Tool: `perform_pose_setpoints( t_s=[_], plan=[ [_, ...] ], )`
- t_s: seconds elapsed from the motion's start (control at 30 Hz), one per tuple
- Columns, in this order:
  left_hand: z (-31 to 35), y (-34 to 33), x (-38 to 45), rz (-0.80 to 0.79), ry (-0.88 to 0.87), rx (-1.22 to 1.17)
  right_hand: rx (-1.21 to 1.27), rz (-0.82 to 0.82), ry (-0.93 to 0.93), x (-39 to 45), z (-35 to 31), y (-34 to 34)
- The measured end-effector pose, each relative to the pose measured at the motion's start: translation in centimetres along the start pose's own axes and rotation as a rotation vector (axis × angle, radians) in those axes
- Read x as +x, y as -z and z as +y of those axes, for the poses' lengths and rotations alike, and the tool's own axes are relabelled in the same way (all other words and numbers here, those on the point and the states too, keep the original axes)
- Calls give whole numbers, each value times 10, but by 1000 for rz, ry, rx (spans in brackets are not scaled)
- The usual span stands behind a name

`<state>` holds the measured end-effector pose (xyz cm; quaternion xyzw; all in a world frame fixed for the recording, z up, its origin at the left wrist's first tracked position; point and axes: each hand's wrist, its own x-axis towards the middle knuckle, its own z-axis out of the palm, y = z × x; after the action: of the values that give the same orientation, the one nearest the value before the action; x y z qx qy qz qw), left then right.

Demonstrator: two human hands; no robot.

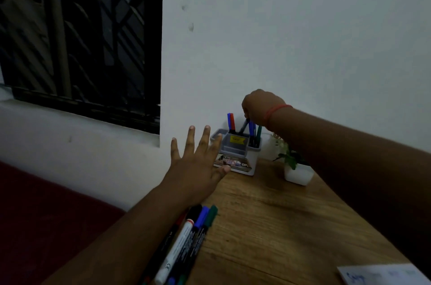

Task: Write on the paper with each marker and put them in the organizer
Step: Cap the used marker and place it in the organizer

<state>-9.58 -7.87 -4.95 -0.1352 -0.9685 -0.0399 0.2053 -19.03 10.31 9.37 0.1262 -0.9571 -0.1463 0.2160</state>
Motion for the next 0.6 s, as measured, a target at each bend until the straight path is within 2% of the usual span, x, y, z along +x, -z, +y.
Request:
perform_pose_setpoints(
  t_s=[0.37,0.5,0.6],
  plan=[
    [-6,0,-2,-69,8,-2,224,-2,6,30,-22,-18],
    [-6,3,-3,-125,-22,7,262,121,23,27,-14,-21],
    [-8,9,-6,-257,-126,-100,316,278,53,9,-7,-14]
  ],
)
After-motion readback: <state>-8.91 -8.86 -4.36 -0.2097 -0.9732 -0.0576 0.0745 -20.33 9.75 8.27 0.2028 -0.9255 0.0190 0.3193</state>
